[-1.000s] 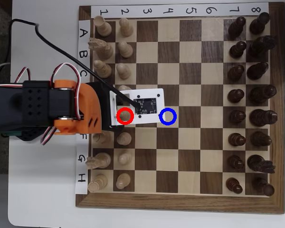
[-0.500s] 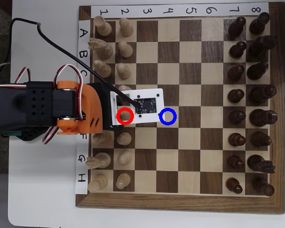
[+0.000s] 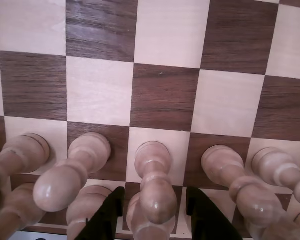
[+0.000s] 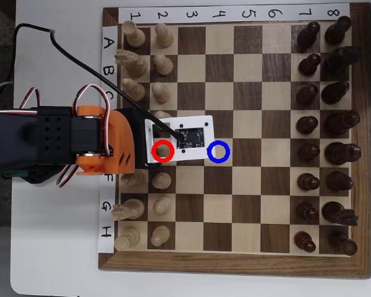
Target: Move the piece to destination
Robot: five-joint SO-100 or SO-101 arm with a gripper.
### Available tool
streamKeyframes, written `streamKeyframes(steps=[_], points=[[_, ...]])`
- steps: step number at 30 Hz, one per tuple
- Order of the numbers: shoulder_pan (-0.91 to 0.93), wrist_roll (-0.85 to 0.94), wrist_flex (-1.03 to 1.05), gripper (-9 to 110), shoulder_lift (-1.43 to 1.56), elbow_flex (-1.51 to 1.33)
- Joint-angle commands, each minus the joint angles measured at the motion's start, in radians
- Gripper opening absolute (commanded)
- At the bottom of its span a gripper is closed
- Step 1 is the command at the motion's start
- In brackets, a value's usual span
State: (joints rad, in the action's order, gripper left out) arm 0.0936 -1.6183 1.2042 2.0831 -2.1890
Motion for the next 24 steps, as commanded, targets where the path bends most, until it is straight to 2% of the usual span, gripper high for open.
streamKeyframes(steps=[1, 24], points=[[0.0, 0.008, -0.012, 15, -0.002, 0.008], [0.014, 0.008, -0.031, 11, -0.006, 0.008]])
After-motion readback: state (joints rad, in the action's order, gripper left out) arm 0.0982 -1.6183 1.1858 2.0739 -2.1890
